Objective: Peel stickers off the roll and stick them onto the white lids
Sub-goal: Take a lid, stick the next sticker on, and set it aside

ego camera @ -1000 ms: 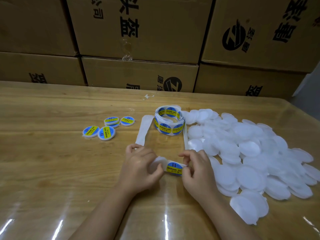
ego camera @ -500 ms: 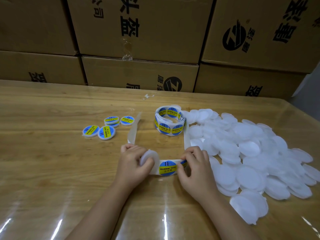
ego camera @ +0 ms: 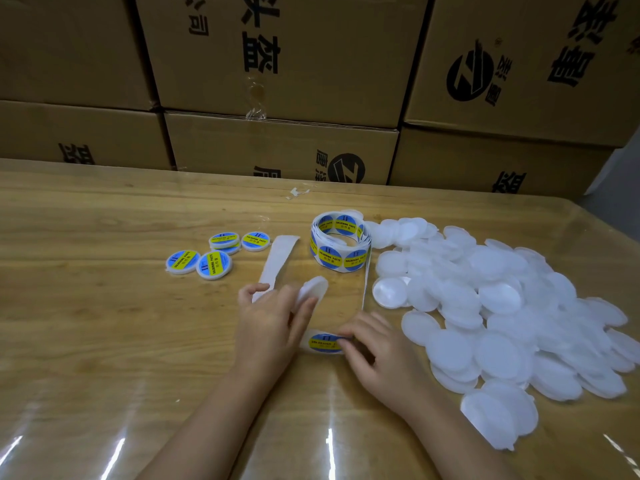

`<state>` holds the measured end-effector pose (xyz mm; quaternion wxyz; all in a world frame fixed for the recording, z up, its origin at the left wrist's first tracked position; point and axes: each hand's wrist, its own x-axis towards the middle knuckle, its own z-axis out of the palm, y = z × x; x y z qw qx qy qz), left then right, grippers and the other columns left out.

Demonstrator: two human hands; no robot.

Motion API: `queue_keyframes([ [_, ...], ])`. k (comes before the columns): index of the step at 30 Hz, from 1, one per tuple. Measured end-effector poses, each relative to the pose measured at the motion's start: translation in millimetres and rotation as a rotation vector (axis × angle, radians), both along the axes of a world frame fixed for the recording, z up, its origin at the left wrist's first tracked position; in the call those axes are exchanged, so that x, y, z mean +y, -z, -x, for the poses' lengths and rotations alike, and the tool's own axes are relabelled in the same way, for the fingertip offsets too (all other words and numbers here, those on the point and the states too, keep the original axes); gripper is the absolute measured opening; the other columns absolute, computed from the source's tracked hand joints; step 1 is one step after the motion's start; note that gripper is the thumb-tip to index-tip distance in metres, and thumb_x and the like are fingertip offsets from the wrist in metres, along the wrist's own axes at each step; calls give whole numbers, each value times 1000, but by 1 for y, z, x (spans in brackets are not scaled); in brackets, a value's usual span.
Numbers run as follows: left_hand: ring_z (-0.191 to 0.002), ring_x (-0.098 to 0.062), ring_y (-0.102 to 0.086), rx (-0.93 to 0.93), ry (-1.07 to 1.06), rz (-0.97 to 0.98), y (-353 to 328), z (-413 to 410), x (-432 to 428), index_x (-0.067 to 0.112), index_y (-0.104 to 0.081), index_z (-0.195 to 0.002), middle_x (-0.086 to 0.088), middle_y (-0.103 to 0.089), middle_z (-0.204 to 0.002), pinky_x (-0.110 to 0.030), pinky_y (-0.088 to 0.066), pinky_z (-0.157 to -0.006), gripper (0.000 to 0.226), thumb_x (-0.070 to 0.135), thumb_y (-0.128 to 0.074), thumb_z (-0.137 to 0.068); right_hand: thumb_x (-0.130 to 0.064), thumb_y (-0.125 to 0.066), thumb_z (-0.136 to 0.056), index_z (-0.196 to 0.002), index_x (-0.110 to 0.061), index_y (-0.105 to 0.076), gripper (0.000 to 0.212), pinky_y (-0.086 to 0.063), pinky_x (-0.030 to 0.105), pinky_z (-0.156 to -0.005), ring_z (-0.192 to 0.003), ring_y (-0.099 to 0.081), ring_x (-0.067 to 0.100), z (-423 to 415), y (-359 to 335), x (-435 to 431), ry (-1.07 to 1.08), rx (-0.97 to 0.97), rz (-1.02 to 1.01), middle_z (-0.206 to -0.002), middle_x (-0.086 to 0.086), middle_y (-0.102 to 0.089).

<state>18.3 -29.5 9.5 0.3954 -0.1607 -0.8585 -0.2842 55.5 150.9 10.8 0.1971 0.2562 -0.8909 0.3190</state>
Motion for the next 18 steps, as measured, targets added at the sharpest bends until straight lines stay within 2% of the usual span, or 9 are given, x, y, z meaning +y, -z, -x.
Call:
queue_keyframes([
  [2, -56, -13, -46, 136, -6, 85, -2, -3, 2, 20, -51, -82, 7, -51, -54, -33, -32, -83, 33, 41, -33, -100, -11, -60, -88, -90, -14, -66, 7, -44, 24, -69, -77, -52, 11, -1, -1, -1, -23, -6, 18, -82, -9, -58],
  [4, -55, -13, -51, 232, 48, 153, -2, -5, 5, 22, -52, -95, 7, -58, -58, -32, -33, -80, 21, 37, -39, -100, -9, -60, -88, -88, -13, -65, 7, -42, 21, -70, -78, -51, 8, -1, -2, -2, -45, -18, 56, -81, -11, -56],
  [7, -53, -15, -52, 218, 97, 130, -3, -5, 8, 20, -52, -98, 6, -58, -54, -29, -33, -73, 22, 39, -40, -99, -8, -59, -88, -85, -13, -62, 7, -44, 24, -72, -78, -52, 8, -3, -3, -2, -82, -41, 129, -80, -14, -53],
  [9, -63, -14, -42, 77, 139, 29, -1, -6, 9, 16, -57, -94, 5, -53, -49, -26, -33, -67, 38, 47, -36, -98, -6, -58, -87, -85, -12, -62, 7, -45, 29, -74, -80, -53, 12, -3, -2, -2, -109, -49, 143, -82, -11, -55],
  [11, -70, -15, -40, -197, 194, -139, 2, -7, 10, 11, -64, -86, 4, -51, -52, -23, -34, -63, 54, 59, -39, -90, -4, -58, -87, -86, -10, -62, 7, -46, 32, -75, -82, -54, 16, -3, -1, -2, -123, -51, 158, -84, -7, -57],
  [12, -69, -14, -42, -303, 221, -212, 5, -6, 10, 11, -64, -81, 6, -49, -54, -19, -33, -61, 53, 60, -43, -86, -4, -58, -87, -87, -9, -63, 7, -46, 33, -75, -83, -55, 17, -3, -1, -2, -127, -50, 166, -85, -7, -58],
  [14, -59, -6, -38, -398, 277, -317, 12, -1, 11, 12, -57, -70, 8, -39, -52, -16, -30, -56, 47, 57, -47, -80, -4, -57, -88, -88, -9, -63, 8, -47, 33, -77, -85, -55, 17, -3, 0, -2, -130, -47, 173, -88, -7, -58],
  [18, -55, -4, -35, -583, 388, -446, 15, 4, 10, 17, -56, -68, 9, -37, -56, -25, -31, -54, 43, 60, -52, -75, -3, -57, -88, -90, -8, -64, 9, -47, 31, -81, -89, -56, 14, -1, 2, -2, -129, -36, 186, -92, -7, -59],
])
